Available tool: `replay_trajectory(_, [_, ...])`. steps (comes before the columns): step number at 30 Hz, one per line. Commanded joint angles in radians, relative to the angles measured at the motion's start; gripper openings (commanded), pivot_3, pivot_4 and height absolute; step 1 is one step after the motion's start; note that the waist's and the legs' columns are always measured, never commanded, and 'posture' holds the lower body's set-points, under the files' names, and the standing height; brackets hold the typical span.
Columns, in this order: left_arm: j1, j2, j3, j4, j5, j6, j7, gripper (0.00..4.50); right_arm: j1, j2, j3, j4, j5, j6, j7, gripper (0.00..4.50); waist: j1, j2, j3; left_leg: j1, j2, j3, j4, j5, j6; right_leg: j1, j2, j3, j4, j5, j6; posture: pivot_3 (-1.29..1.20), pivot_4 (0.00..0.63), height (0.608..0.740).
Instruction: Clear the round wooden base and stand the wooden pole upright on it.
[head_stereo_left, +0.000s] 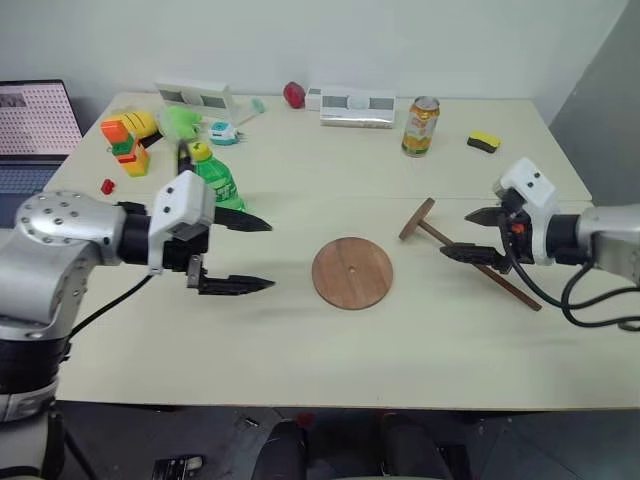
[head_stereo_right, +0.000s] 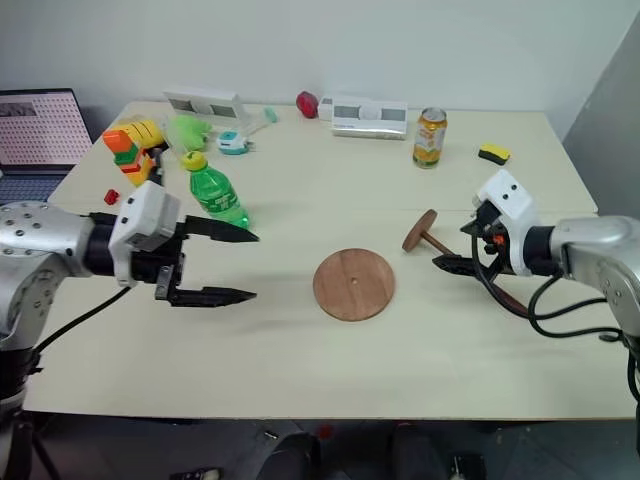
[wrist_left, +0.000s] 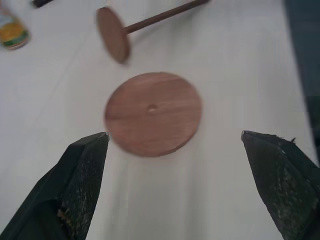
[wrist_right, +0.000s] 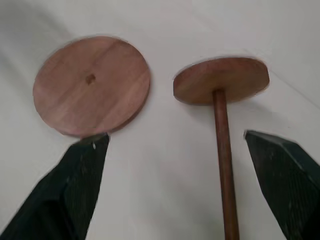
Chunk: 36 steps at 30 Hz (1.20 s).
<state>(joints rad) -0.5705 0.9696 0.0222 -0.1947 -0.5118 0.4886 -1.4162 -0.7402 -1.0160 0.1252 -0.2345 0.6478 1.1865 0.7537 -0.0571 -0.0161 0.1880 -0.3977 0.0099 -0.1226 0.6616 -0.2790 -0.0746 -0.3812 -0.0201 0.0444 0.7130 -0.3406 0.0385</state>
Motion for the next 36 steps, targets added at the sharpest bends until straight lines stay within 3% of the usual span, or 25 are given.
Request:
replay_trajectory(1, [-0.074,-0.045,-0.049,0.053,0.010,-0.050,-0.036,4.45,-0.161,-0.002,0.156,0.116,-0.079,0.106,0.053,4.50,-0.002,0.000,0.000,-0.001,0.000,0.000,0.001,0.000,0.000,-0.001,0.000,0.000,0.000,0.000,0.000,0.00,0.150,0.740])
replay_trajectory(8, [-0.102,-0.095,-0.079,0.083,-0.004,-0.066,-0.077,4.45,-0.315,0.043,0.464,0.386,-0.319,0.027,0.141,4.50,-0.009,0.000,0.000,-0.003,0.000,0.000,0.000,0.000,0.000,-0.004,0.000,0.000,0.000,0.000,0.000,0.00,0.150,0.740])
replay_trajectory(15, [-0.076,-0.085,-0.080,0.073,-0.006,-0.071,-0.105,4.45,-0.378,0.134,0.588,0.589,-0.458,-0.076,0.269,4.50,-0.020,0.000,0.000,-0.004,0.000,0.001,0.001,0.000,-0.001,-0.006,-0.001,0.001,0.001,0.000,0.000,0.00,0.150,0.740])
replay_trajectory(22, [-0.032,-0.083,-0.071,0.021,-0.011,-0.051,-0.080,4.50,-0.389,0.178,0.637,0.654,-0.554,-0.133,0.394,2.88,-0.026,0.000,0.000,-0.003,0.000,0.000,0.001,0.001,-0.001,-0.005,-0.001,0.000,0.001,0.000,0.000,0.00,0.150,0.740])
replay_trajectory(32, [-0.012,-0.087,-0.070,0.011,-0.006,-0.048,-0.047,4.50,-0.365,0.190,0.553,0.635,-0.589,-0.093,0.420,0.40,-0.026,0.000,0.000,-0.003,0.000,0.000,0.001,0.001,-0.003,-0.005,-0.001,0.000,0.002,0.000,0.000,0.00,0.150,0.740])
replay_trajectory(33, [-0.004,-0.086,-0.070,0.008,-0.005,-0.049,-0.045,4.50,-0.361,0.189,0.521,0.625,-0.574,-0.068,0.412,0.21,-0.026,0.000,0.000,-0.003,0.000,0.000,0.001,0.002,-0.003,-0.005,-0.001,0.000,0.002,0.000,0.000,0.00,0.150,0.740])
replay_trajectory(36, [0.010,-0.077,-0.063,0.004,-0.005,-0.038,-0.035,4.50,-0.349,0.190,0.424,0.593,-0.542,-0.004,0.385,0.23,-0.026,0.000,0.000,-0.004,0.000,0.000,0.001,0.002,-0.003,-0.005,-0.001,0.000,0.002,0.000,0.000,0.00,0.150,0.740])
